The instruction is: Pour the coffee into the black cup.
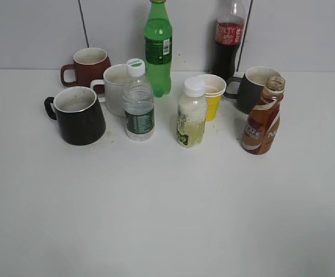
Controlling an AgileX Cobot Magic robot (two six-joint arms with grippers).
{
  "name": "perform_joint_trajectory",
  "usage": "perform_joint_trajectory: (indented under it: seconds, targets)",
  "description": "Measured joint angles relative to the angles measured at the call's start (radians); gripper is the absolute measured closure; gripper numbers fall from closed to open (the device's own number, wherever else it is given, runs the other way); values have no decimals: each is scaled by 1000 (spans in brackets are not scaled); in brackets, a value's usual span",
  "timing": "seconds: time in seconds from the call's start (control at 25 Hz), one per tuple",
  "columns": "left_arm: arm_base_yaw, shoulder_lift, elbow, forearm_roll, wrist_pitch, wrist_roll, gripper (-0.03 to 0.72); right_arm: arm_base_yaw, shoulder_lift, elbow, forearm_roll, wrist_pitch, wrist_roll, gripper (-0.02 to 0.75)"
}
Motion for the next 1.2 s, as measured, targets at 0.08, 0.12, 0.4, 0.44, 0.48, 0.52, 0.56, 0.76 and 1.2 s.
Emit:
perform_joint_trajectory:
  seconds: [0.08,0.12,0.4,0.44,0.48,0.52,0.56,0.76,1.2]
  targets:
    - [0,0,0,0,0,0,447,0,0,0,0,0,0,173]
    - [0,0,0,0,0,0,447,0,0,0,0,0,0,173]
    - [0,0,0,0,0,0,447,0,0,0,0,0,0,173]
    - [0,0,0,0,0,0,447,0,0,0,0,0,0,173]
    - [0,0,0,0,0,0,447,0,0,0,0,0,0,173]
    - [0,0,0,0,0,0,447,0,0,0,0,0,0,173]
    - [0,0,0,0,0,0,447,0,0,0,0,0,0,173]
    - [0,0,0,0,0,0,447,0,0,0,0,0,0,173]
    - [0,0,0,0,0,0,448,0,0,0,0,0,0,173]
